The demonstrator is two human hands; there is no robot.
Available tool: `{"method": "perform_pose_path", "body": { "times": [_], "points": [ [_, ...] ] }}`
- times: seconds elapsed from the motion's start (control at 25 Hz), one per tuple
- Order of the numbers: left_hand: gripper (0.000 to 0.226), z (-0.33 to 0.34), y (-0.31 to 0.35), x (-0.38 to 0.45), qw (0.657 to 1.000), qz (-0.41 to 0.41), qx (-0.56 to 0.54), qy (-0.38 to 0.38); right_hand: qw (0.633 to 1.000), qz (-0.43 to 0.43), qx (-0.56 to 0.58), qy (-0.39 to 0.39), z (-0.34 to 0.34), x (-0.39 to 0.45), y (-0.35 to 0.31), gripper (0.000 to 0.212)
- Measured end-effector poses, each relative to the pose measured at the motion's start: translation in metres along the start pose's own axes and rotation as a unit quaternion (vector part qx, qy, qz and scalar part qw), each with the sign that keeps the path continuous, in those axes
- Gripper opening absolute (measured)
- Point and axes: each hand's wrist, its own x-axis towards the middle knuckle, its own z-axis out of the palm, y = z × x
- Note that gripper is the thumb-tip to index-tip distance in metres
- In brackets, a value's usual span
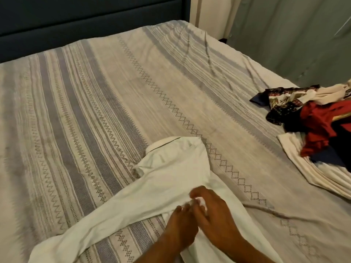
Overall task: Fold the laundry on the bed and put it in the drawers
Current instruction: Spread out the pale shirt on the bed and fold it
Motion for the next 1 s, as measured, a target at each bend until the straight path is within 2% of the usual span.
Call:
{"method": "perform_pose_path", "body": {
  "times": [0.04,0.08,0.12,0.16,0.24,0.32,0.44,0.48,0.56,0.64,0.76,0.8,0.88,1.0],
  "points": [
    [0.054,-0.002,-0.009,-0.006,0.999,0.024,0.018,0.032,0.997,0.021,-0.071,0.026,-0.004,-0.009,0.047,0.024],
    [0.047,-0.003,-0.021,-0.013,0.995,0.042,0.014,0.091,0.987,0.054,-0.151,0.006,-0.01,-0.016,0.091,0.032],
    [0.037,-0.007,-0.038,-0.016,0.982,0.041,0.03,0.181,0.969,0.13,-0.202,-0.054,-0.02,-0.022,0.113,0.041],
    [0.029,-0.016,-0.055,-0.016,0.97,0.018,0.025,0.24,0.953,0.179,-0.226,-0.094,-0.028,-0.027,0.136,0.049],
    [0.032,-0.039,-0.089,-0.008,0.952,-0.079,-0.078,0.284,0.931,0.216,-0.25,-0.154,-0.038,-0.032,0.166,0.061],
    [0.049,-0.054,-0.119,0.016,0.94,-0.149,-0.137,0.274,0.933,0.223,-0.25,-0.133,-0.041,-0.026,0.179,0.072],
    [0.074,-0.071,-0.139,0.072,0.938,-0.177,-0.255,0.153,0.954,0.258,-0.147,-0.04,-0.028,-0.011,0.183,0.047],
    [0.075,-0.078,-0.139,0.093,0.936,-0.176,-0.278,0.128,0.956,0.276,-0.1,-0.006,-0.022,-0.004,0.185,0.039],
    [0.065,-0.09,-0.128,0.14,0.926,-0.181,-0.312,0.111,0.952,0.301,-0.04,0.034,-0.019,0.009,0.193,0.025],
    [0.059,-0.095,-0.118,0.181,0.903,-0.207,-0.356,0.125,0.952,0.303,-0.017,0.028,-0.024,0.017,0.197,0.013],
    [0.036,-0.09,-0.107,0.213,0.898,-0.208,-0.342,0.182,0.959,0.281,0.019,0.036,-0.035,0.016,0.2,0.015],
    [0.041,-0.086,-0.109,0.217,0.886,-0.192,-0.359,0.222,0.957,0.281,0.044,0.048,-0.037,0.014,0.201,0.017],
    [0.046,-0.073,-0.125,0.21,0.825,-0.181,-0.45,0.29,0.949,0.292,0.096,0.068,-0.041,0.011,0.202,0.019],
    [0.031,-0.063,-0.145,0.182,0.745,-0.225,-0.55,0.303,0.943,0.307,0.116,0.064,-0.041,0.013,0.204,0.018]
  ]
}}
